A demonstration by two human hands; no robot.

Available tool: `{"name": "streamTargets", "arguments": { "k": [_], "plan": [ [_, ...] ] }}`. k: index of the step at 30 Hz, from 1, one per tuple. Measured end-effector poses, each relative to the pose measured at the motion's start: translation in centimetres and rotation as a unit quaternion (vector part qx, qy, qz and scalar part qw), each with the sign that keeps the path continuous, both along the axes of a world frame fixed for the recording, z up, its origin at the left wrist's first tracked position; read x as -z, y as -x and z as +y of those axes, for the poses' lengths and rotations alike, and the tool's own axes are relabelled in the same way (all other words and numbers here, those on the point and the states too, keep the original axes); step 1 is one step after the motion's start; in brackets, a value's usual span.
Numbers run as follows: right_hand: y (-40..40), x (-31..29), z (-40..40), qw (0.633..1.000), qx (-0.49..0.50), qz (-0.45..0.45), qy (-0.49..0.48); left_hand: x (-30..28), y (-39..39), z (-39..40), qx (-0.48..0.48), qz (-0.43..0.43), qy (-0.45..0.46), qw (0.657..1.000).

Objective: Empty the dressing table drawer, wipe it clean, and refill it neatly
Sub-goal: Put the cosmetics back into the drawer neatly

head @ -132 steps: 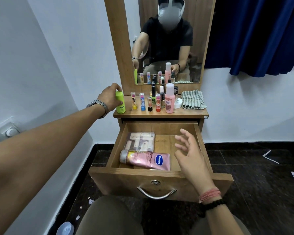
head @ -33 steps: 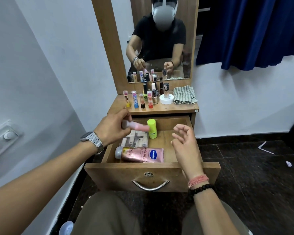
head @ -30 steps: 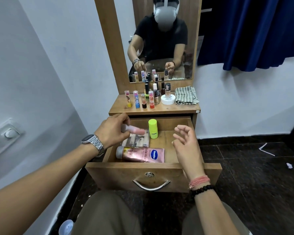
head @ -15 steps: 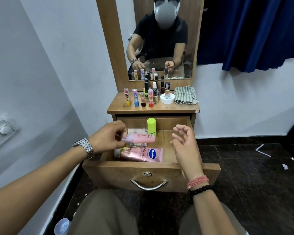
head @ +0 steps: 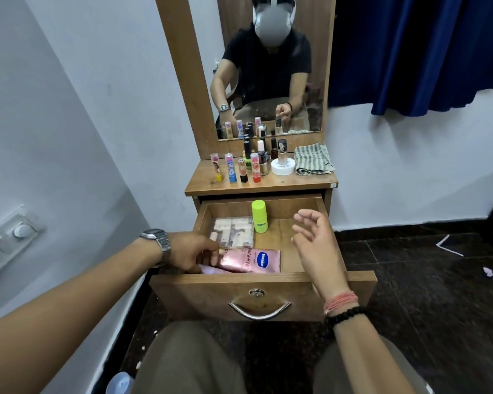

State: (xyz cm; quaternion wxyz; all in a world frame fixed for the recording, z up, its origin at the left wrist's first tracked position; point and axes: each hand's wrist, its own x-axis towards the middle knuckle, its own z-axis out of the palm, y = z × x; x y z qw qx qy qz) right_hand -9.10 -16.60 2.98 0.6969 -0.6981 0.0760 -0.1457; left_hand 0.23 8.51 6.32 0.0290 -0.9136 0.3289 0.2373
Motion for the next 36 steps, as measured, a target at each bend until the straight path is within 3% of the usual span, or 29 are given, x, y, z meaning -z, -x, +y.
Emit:
{"name": "streamTargets", "arguments": {
  "k": [6,11,15,32,36],
  "plan": [
    [-0.1,0.1,-0.1,0.999,-0.006,0.011,0.037,0.1,0.1,-1.5,0.026,-0.022,-0.046,0.998],
    [0.1,-0.2,0.1,0.999,-0.013,0.012,0.045,0.6,0.5,-1.8,0.106,-0.129,-0.09,0.982],
    [0.2,-0.2,0.2,0.998,-0.026,0.016,0.054,1.4,0.5,-1.8,0.156,-0.157,-0.105,0.97],
    [0.2,-0.1,0.1,0.997,-0.031,0.009,0.065,0.8,0.3,-1.5,0.147,-0.199,-0.16,0.956],
    [0.2,-0.2,0.0,0.998,-0.032,0.007,0.058,-1.4,-0.5,-3.2,0.134,-0.226,-0.122,0.957]
  ]
}}
